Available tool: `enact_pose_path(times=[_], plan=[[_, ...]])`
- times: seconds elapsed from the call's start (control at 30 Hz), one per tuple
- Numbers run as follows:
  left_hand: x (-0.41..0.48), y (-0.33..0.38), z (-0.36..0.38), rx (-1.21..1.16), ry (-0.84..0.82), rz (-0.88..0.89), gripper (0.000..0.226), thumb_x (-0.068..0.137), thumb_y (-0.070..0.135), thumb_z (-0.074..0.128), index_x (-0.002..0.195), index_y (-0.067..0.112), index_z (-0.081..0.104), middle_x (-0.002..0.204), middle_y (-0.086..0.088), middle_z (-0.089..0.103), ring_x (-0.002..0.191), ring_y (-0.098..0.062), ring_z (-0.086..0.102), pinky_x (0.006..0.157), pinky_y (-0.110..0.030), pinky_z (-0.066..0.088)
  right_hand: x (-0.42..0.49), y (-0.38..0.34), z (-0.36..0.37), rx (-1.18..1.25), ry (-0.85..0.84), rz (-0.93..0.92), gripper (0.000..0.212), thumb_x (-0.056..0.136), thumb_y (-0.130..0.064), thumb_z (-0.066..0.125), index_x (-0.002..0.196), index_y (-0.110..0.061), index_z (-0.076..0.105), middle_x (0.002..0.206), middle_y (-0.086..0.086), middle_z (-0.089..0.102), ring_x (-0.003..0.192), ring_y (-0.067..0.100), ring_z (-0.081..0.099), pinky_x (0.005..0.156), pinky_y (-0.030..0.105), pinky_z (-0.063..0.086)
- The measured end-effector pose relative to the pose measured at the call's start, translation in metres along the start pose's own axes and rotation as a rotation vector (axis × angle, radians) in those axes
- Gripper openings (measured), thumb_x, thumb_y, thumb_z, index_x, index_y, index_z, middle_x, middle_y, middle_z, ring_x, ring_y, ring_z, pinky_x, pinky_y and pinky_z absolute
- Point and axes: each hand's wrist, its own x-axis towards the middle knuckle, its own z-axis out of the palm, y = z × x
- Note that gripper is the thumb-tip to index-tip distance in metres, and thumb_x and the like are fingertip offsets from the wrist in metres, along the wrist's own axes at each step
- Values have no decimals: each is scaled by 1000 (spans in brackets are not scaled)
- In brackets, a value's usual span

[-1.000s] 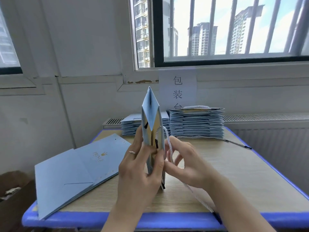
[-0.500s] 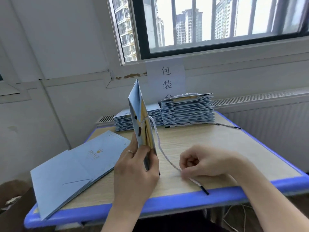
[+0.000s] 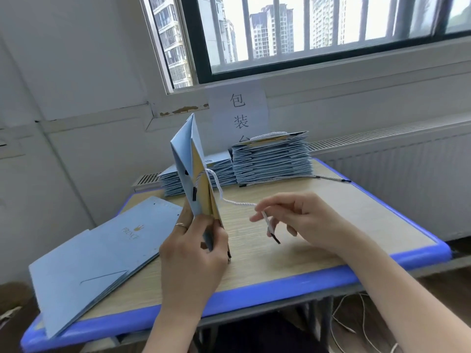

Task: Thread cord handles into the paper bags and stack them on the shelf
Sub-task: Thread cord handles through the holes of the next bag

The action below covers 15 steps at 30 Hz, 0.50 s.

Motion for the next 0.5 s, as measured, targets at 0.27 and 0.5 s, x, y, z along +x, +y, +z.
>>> enact_pose_path(times=[0.27, 0.5], plan=[[-2, 0, -1, -30, -9, -15, 12, 79, 16, 63, 68, 13, 61, 84, -1, 63, 44, -6, 48, 56, -5, 34, 3, 13, -2, -384, 63, -64, 15, 83, -37, 77, 73, -27, 73, 74, -6, 55, 66, 3, 45, 63, 15, 34], [-1, 0, -3, -126, -78, 3, 18, 80, 6, 74, 71, 15, 62, 90, 8, 57, 48, -2, 55, 54, -6, 38, 4, 11, 1, -272, 55, -177, 16, 93, -28, 62, 84, -25, 75, 91, -13, 67, 89, 7, 56, 72, 16, 39]])
